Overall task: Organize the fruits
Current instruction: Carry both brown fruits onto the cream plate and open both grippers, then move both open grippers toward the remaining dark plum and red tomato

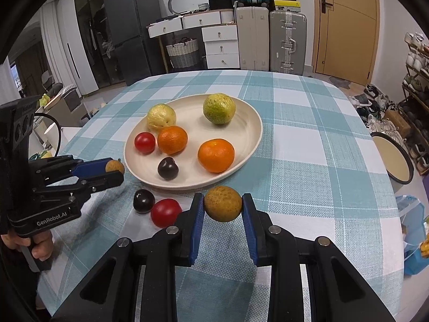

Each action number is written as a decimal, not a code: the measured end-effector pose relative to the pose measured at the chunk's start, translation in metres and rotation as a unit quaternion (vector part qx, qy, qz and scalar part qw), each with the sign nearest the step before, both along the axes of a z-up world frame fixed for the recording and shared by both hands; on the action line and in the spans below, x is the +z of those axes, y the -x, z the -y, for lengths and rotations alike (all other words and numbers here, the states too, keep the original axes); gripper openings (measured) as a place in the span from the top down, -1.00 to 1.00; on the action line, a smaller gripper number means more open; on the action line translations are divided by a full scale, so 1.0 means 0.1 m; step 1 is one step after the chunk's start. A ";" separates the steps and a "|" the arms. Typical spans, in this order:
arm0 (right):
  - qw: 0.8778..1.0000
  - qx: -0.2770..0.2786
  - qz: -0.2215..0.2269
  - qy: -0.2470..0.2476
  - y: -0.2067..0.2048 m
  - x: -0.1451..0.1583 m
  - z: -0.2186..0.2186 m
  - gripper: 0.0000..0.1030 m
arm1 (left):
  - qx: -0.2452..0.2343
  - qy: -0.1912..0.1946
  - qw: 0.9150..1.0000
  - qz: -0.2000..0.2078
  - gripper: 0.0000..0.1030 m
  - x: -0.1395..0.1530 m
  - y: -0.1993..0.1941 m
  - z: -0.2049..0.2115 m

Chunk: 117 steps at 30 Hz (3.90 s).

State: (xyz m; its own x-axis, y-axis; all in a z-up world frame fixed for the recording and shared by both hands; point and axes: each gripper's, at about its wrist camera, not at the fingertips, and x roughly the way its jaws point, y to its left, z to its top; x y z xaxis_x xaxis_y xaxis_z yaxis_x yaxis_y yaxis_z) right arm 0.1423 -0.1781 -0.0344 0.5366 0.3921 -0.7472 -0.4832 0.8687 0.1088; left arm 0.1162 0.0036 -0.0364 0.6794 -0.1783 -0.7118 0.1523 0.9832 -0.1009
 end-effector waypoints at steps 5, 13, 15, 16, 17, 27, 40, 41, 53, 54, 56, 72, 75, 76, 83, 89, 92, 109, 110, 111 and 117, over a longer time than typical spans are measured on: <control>1.000 0.003 0.009 -0.007 0.03 0.07 -0.03 0.44 | 0.014 0.004 1.000 0.022 0.53 0.12 0.04 -0.08; 1.000 0.006 0.020 -0.022 0.05 0.16 -0.08 0.44 | 0.023 0.013 0.999 0.047 0.53 0.27 0.06 -0.13; 0.999 0.009 0.023 -0.022 0.04 0.18 -0.09 0.44 | 0.023 0.013 0.998 0.050 0.53 0.28 0.04 -0.12; 0.999 0.009 0.024 -0.023 0.04 0.19 -0.10 0.44 | 0.023 0.014 0.998 0.050 0.53 0.29 0.02 -0.12; 0.999 0.010 0.024 -0.024 0.03 0.19 -0.10 0.44 | 0.022 0.014 0.998 0.050 0.53 0.29 0.01 -0.12; 0.999 0.013 0.016 -0.031 -0.03 0.11 -0.15 0.44 | 0.011 0.008 0.999 0.038 0.53 0.17 -0.12 0.01; 0.999 0.028 0.009 -0.036 -0.10 0.02 -0.32 0.44 | 0.002 0.002 1.000 0.031 0.53 0.06 -0.28 0.13; 0.999 0.028 0.008 -0.036 -0.10 0.01 -0.33 0.44 | 0.001 0.001 1.000 0.029 0.53 0.04 -0.29 0.14; 0.999 0.029 0.000 -0.029 -0.21 -0.05 -0.40 0.44 | 0.007 -0.007 1.000 0.021 0.53 -0.06 -0.39 0.12; 0.999 0.029 0.000 -0.027 -0.22 -0.05 -0.41 0.44 | 0.007 -0.006 1.000 0.020 0.53 -0.07 -0.39 0.12; 0.999 0.029 -0.001 -0.026 -0.22 -0.05 -0.41 0.44 | 0.008 -0.005 1.000 0.020 0.53 -0.07 -0.40 0.11; 1.000 0.000 0.011 -0.023 -0.09 0.02 -0.16 -0.12 | 0.026 0.018 0.998 0.050 0.03 0.09 -0.15 -0.01; 0.999 -0.004 0.012 -0.029 -0.07 0.04 -0.11 -0.46 | 0.036 0.028 0.998 0.053 -0.32 0.12 -0.06 -0.06; 0.999 -0.005 0.012 -0.032 -0.06 0.05 -0.09 -0.56 | 0.040 0.026 0.998 0.052 -0.46 0.13 -0.04 -0.07; 0.999 -0.009 0.003 -0.036 -0.02 0.04 -0.04 -0.96 | 0.059 0.009 0.997 0.056 -0.75 0.20 0.14 -0.09; 1.000 -0.007 0.000 -0.029 0.04 0.01 -0.04 -0.99 | 0.060 0.001 0.996 0.061 -0.98 0.18 0.27 -0.07; 1.000 -0.009 -0.004 -0.019 0.06 -0.03 -0.05 -0.99 | 0.059 -0.003 0.997 0.057 -0.98 0.15 0.30 -0.05; 0.999 0.010 -0.024 0.031 0.12 -0.24 -0.32 -0.99 | 0.072 0.002 0.997 0.033 -0.98 0.01 0.36 -0.22; 0.999 0.013 -0.021 0.030 0.13 -0.23 -0.33 -0.98 | 0.074 0.005 0.997 0.032 -0.98 0.01 0.36 -0.23; 0.999 0.015 -0.021 0.031 0.14 -0.23 -0.35 -0.98 | 0.076 0.009 0.997 0.030 -0.98 0.00 0.35 -0.24; 0.998 0.032 -0.029 0.040 0.13 -0.24 -0.43 -0.63 | 0.074 0.013 0.997 0.023 -0.98 -0.03 0.33 -0.24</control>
State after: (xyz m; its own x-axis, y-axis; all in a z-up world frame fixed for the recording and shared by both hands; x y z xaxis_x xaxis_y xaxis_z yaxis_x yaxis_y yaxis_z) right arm 0.1295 -0.1349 -0.0588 0.4679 0.3622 -0.8062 -0.5322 0.8437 0.0702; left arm 0.0828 0.0278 -0.0397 0.7318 -0.0923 -0.6753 0.0114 0.9923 -0.1232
